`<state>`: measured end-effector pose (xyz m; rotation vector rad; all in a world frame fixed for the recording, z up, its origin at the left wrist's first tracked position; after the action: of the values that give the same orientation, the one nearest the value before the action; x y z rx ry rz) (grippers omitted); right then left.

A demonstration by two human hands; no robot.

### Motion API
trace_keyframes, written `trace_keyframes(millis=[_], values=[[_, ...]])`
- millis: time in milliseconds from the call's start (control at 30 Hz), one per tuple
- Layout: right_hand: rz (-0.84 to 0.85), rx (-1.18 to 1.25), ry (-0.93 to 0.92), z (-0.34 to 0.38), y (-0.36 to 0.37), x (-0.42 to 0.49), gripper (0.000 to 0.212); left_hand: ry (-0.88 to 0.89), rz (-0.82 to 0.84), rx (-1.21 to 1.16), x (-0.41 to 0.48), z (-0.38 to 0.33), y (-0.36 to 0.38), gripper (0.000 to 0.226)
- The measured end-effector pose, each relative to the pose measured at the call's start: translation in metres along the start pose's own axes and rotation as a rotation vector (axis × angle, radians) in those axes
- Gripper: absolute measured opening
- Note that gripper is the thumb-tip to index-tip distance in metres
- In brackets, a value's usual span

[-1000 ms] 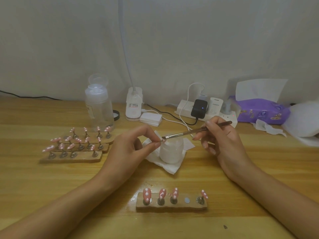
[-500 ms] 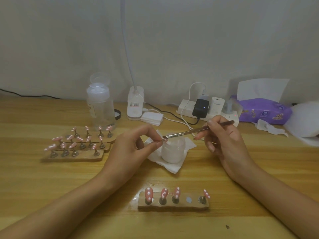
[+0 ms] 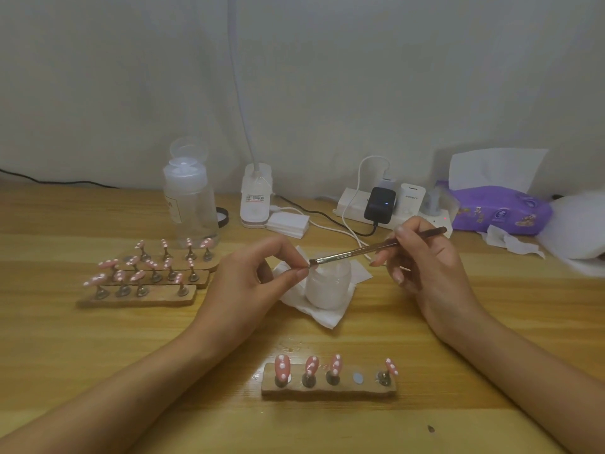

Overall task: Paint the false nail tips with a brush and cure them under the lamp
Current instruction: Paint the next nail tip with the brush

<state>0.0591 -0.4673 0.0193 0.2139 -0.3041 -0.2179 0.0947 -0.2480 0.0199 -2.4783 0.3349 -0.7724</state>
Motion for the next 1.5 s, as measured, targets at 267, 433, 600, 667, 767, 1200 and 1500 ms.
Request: trace_keyframes(millis=[267,433,600,667,767,1200,1500], values=[[0.003,0.001,0.007,-0.001,0.0,0.0,0.021,-0.012,0.003,-0.013,0.0,0.001,0.0,0.008],[-0.057,0.026,0.008,-0.002,-0.009,0.002,0.018,-0.01,-0.004,-0.009,-0.001,-0.001,-0.001,0.009],[-0.022,-0.019,0.001,-0.002,-0.004,0.002,0.017,-0.016,-0.007,-0.014,-0.001,-0.001,-0.001,0.012],[-0.073,-0.002,0.005,-0.003,-0.011,0.003,0.019,-0.014,-0.007,-0.014,-0.001,-0.001,-0.001,0.012],[-0.03,0.014,-0.016,0.0,-0.006,0.003,0.018,-0.017,-0.005,-0.018,-0.001,0.0,-0.001,0.009],[-0.028,-0.013,-0.018,0.001,-0.004,0.001,0.02,-0.011,-0.01,-0.032,-0.001,0.0,-0.001,0.009],[-0.039,-0.008,0.02,-0.001,-0.004,-0.001,0.021,-0.009,-0.007,-0.018,-0.002,0.0,0.0,0.008]])
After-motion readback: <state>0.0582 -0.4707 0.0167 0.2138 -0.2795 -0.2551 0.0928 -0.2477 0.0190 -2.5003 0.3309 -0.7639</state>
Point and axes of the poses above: each hand's wrist, its own x-axis towards the middle knuckle, its own y-axis out of the palm, z = x × y, the point moved 10 cm from there along x, towards the middle knuckle, and after that the axes turned 8 degrees about x, right-handed, at the moved point
